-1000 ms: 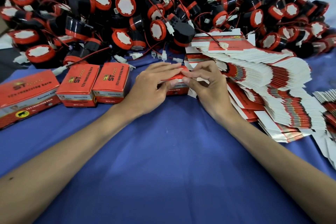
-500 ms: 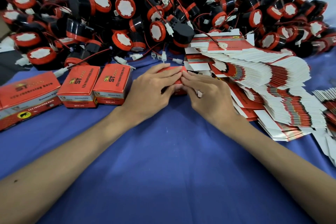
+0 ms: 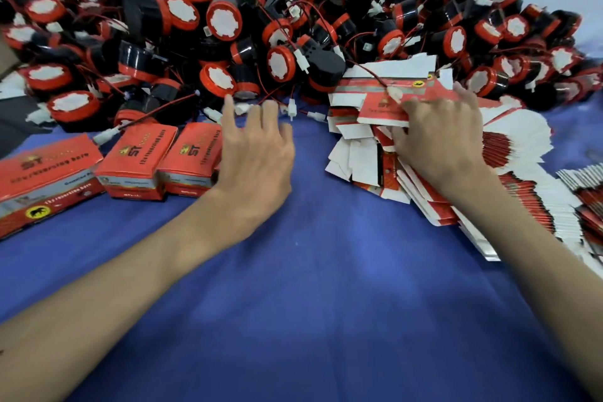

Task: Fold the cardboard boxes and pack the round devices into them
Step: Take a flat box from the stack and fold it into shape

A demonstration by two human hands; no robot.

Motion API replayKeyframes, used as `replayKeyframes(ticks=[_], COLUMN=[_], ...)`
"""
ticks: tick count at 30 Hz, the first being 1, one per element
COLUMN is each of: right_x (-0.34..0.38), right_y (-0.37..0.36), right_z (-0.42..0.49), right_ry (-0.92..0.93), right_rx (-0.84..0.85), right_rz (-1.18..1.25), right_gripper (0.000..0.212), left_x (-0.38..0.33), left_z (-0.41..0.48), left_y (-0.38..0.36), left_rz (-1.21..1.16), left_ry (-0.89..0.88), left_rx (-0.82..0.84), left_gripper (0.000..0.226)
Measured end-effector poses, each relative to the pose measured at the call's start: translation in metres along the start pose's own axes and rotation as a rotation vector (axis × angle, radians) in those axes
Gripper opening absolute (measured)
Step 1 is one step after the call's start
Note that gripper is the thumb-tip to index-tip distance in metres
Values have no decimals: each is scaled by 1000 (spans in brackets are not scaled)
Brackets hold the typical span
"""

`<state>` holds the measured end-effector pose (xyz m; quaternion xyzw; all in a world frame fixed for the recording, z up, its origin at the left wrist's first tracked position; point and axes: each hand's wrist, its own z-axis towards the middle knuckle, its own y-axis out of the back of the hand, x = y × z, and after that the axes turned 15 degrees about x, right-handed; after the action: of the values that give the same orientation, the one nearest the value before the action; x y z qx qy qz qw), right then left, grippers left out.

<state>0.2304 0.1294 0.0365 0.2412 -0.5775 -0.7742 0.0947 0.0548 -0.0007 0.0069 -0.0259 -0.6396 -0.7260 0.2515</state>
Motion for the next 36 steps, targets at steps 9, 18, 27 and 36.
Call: replayKeyframes(ticks=[9,18,27,36], right_x=[48,74,61,45], right_y=[-1,-17,-22,-11], right_z=[-28,-43,-28,-19], right_ry=[540,758,127,209], right_rx=[-770,-390,-215,557], right_rz=[291,740,1050,2483], right_gripper=[18,32,62,31], left_x=[15,-19,-17,-12], left_z=[14,-2,15,17], left_y=[3,-3,-16,-18], left_rz=[-459,-2492,-2167,-2262], left_ry=[-67,-127,269,229], left_rx=[82,166,-189,-110], left_gripper=[50,47,18,8])
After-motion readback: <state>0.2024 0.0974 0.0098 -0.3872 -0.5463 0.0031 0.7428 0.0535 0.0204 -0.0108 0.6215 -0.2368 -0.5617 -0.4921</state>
